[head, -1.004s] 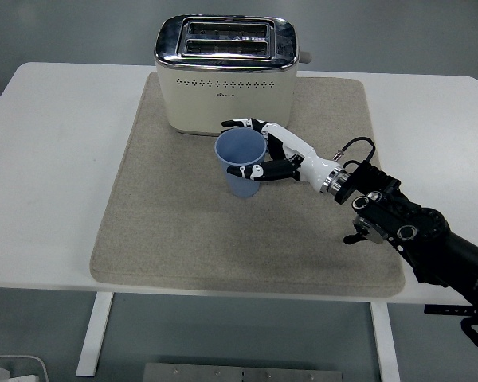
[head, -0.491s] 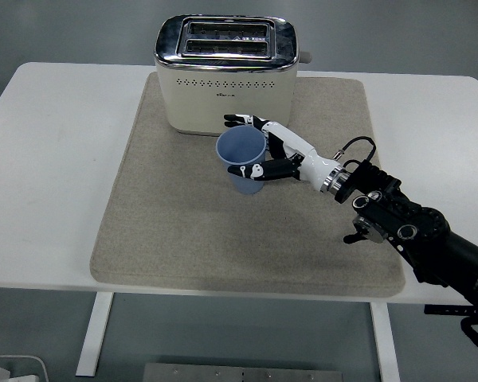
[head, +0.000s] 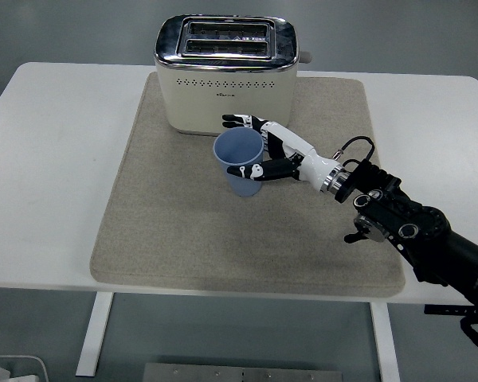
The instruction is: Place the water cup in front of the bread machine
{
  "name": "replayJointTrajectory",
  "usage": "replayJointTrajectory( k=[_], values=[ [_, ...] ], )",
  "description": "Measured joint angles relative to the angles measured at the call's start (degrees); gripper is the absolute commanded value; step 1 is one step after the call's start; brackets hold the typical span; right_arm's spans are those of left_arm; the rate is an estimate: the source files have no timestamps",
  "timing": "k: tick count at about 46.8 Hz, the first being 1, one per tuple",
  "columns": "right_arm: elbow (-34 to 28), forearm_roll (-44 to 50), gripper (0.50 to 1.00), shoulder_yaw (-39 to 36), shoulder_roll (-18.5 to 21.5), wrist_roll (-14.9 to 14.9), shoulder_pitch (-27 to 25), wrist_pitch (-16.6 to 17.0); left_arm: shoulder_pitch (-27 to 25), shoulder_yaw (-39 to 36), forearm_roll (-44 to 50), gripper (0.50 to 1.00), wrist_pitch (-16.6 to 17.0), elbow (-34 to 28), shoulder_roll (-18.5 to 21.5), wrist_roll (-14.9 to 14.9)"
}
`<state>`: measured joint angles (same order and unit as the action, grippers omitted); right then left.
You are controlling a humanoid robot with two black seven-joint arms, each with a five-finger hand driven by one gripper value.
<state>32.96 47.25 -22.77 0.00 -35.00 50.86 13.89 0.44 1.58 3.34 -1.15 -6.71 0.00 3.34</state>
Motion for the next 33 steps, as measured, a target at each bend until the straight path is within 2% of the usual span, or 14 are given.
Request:
replayJointTrajectory(
  k=[20, 33],
  values=[
    [0.0, -0.1, 0.921, -0.1, 0.0, 0.0, 0.3, 0.1, 0.0, 0.0, 0.0, 1.000, 0.0, 0.0, 0.0, 0.0],
    [-0.1, -0.1, 0.921, -0.7, 0.0, 0.0, 0.4, 2.6, 0.0, 0.0, 0.0, 1.000, 0.0, 0.0, 0.0, 0.0]
  ],
)
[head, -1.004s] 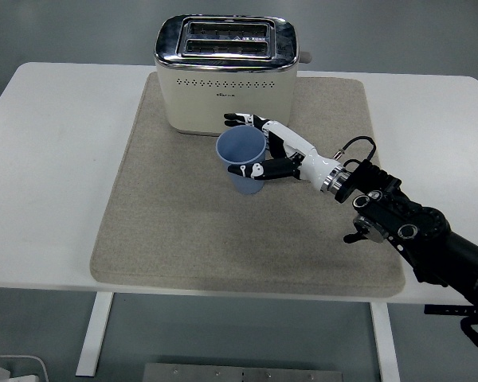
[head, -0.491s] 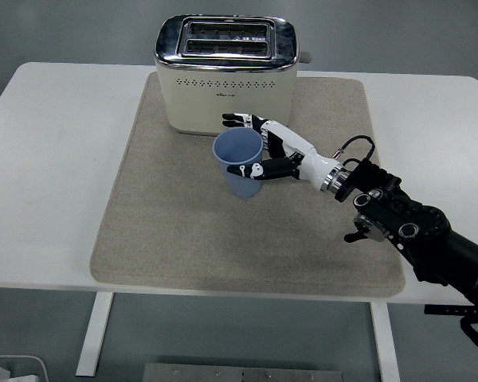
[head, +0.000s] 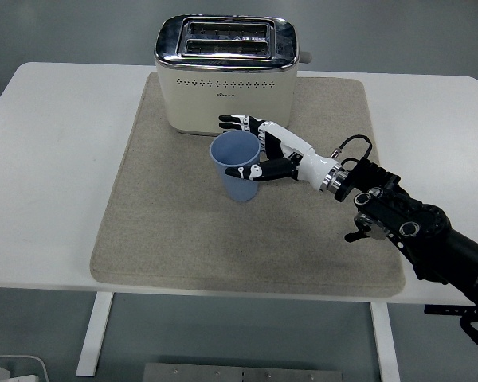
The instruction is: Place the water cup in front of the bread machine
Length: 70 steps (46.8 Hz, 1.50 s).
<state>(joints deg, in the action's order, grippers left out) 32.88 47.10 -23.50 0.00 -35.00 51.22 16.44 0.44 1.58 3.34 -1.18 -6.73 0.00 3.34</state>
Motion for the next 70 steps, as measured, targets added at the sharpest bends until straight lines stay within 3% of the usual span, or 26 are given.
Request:
replayJointTrajectory(
  k=[15, 25, 45, 61, 70],
  values=[
    [0.0, 0.1, 0.921, -1.2, 0.0, 0.0, 0.0, 0.2, 0.0, 0.0, 0.0, 1.000, 0.0, 0.0, 0.0, 0.0],
    [0.0, 0.1, 0.921, -1.2, 0.0, 0.0, -0.1, 2.5, 0.0, 0.0, 0.0, 1.000, 0.0, 0.0, 0.0, 0.0],
    [0.2, 0.0, 0.921, -1.4, 0.0, 0.0, 0.0, 4.0, 0.0, 0.0, 0.0, 1.000, 0.0, 0.0, 0.0, 0.0],
    [0.3, 0.0, 0.921, -6.5, -0.2, 0.0, 0.1, 9.5, 0.0, 0.0, 0.0, 1.000, 0.0, 0.0, 0.0, 0.0],
    [0.2, -0.4, 0.921, -7.6, -4.0, 0.0, -0.4, 12.8, 0.0, 0.0, 0.0, 1.000, 0.0, 0.0, 0.0, 0.0]
  ],
)
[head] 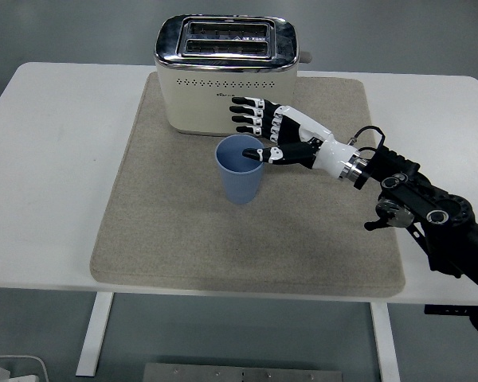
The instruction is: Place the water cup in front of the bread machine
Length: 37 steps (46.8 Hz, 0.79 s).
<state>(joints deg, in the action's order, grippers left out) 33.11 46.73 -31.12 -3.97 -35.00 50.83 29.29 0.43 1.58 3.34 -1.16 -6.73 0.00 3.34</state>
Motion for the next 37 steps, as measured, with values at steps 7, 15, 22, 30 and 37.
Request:
replayJointTrajectory(
  k=[7, 15, 22, 30, 37],
  values=[
    [0.0, -2.9, 0.921, 0.1, -3.5, 0.0, -0.1, 1.9, 0.0, 0.0, 0.0, 1.000, 0.0, 0.0, 0.0, 0.0],
    [-0.1, -4.4, 0.921, 0.1, -7.2, 0.0, -0.7, 3.0, 0.0, 0.0, 0.0, 1.000, 0.0, 0.0, 0.0, 0.0],
    [-0.3, -8.7, 0.919, 0.2, -10.0, 0.0, -2.4, 3.6, 0.0, 0.0, 0.0, 1.000, 0.0, 0.0, 0.0, 0.0],
    [-1.2, -13.7, 0.919, 0.2, -11.3, 0.2, -3.1, 3.5, 0.0, 0.0, 0.0, 1.000, 0.0, 0.0, 0.0, 0.0],
    [-3.3, -21.8, 0.919, 0.0, -12.0, 5.6, -2.5, 3.1, 0.0, 0.0, 0.0, 1.000, 0.0, 0.0, 0.0, 0.0]
  ],
)
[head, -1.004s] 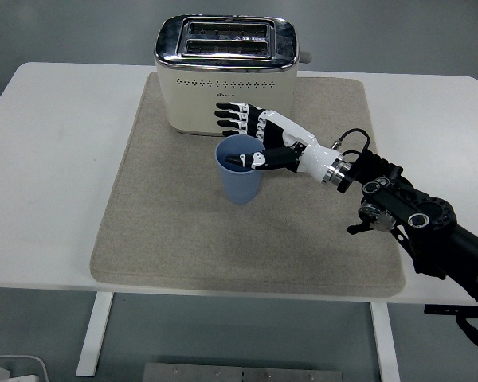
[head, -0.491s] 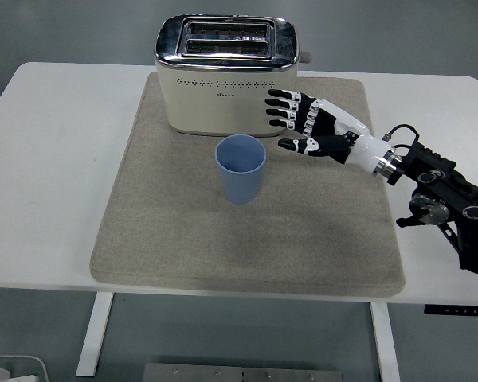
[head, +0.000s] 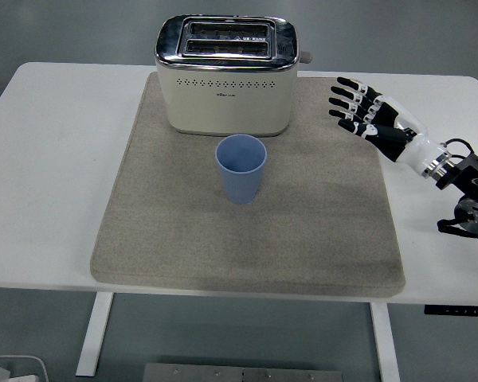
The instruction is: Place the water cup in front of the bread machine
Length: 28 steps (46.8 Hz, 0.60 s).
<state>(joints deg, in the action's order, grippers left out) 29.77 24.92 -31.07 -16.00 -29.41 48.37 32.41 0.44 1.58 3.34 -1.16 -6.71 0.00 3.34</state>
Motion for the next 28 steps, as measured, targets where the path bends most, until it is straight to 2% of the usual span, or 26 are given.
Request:
replayJointTrajectory(
  k=[4, 8, 17, 22, 28],
  values=[
    [-0.4, -5.7, 0.919, 0.0, 0.0, 5.6, 0.9, -0.9, 0.0, 0.0, 0.0, 1.000, 0.0, 0.0, 0.0, 0.0],
    [-0.5, -10.6, 0.919, -0.1, 0.2, 10.0, 1.8, -2.6, 0.0, 0.0, 0.0, 1.000, 0.0, 0.0, 0.0, 0.0],
    [-0.5, -16.5, 0.919, -0.3, 1.6, 15.1, 3.8, -8.9, 0.0, 0.0, 0.0, 1.000, 0.0, 0.0, 0.0, 0.0],
    [-0.5, -20.9, 0.919, -1.5, 3.7, 18.5, 4.8, -11.9, 0.0, 0.0, 0.0, 1.000, 0.0, 0.0, 0.0, 0.0],
    [-0.5, -25.4, 0.919, -2.4, 5.8, 20.7, 5.9, -15.7, 0.0, 0.0, 0.0, 1.000, 0.0, 0.0, 0.0, 0.0]
  ],
)
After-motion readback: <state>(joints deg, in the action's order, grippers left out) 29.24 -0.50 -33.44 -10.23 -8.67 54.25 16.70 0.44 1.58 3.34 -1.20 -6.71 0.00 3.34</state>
